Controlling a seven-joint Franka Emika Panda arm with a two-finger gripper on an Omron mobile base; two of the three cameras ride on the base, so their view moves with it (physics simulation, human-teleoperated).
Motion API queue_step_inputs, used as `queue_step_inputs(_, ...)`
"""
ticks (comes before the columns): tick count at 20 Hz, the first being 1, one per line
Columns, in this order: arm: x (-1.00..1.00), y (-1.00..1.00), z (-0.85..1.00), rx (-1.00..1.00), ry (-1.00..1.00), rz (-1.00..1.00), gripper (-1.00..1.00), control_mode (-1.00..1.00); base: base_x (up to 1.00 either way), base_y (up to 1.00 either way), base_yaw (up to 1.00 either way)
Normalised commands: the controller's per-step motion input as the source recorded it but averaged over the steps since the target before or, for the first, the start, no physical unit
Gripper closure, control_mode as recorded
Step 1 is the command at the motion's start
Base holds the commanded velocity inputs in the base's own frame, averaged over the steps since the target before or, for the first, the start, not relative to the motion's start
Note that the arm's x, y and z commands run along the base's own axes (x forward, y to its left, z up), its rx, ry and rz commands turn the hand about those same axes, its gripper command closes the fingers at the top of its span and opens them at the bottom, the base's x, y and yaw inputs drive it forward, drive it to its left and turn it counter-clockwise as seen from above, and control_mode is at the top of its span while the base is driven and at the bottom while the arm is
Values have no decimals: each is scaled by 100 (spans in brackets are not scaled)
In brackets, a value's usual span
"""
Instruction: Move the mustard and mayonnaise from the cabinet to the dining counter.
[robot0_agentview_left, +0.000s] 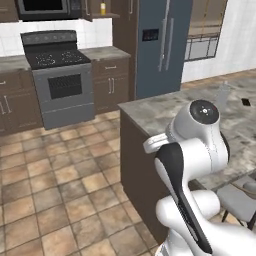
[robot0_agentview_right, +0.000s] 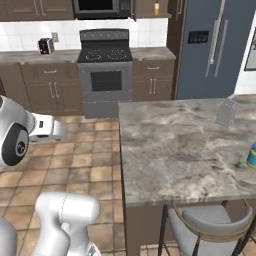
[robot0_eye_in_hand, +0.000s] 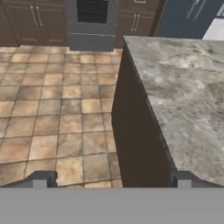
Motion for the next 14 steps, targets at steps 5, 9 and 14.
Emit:
queue_step_inputs(5, 0, 0, 0, 0, 0, 0, -100, 100, 65, 69, -1)
queue_step_inputs(9, 0, 0, 0, 0, 0, 0, -100, 100, 10, 92, 1)
queue_step_inputs(14, 0, 0, 0, 0, 0, 0, -100, 100, 14, 88, 1)
